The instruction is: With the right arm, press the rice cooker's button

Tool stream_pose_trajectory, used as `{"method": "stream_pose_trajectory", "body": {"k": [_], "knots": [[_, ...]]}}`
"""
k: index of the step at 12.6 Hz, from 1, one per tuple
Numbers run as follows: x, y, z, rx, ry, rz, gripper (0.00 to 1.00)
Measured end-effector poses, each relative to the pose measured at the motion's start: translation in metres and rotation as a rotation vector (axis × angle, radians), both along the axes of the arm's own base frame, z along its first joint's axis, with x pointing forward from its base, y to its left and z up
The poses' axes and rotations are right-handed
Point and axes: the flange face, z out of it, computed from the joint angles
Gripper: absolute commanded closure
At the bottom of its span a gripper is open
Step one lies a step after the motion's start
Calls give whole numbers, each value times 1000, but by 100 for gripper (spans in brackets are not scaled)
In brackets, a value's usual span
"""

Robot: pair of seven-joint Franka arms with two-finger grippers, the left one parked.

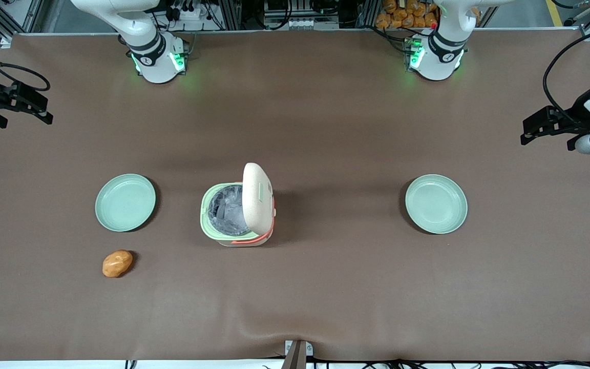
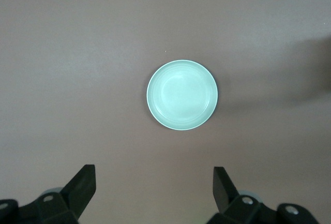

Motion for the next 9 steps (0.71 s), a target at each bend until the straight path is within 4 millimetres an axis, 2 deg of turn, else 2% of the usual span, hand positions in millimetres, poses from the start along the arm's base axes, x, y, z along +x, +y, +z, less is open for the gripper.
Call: {"method": "stream_pose_trajectory", "body": {"k": [9], "knots": [[-8,-5,6,1,33,-9,0]]}}
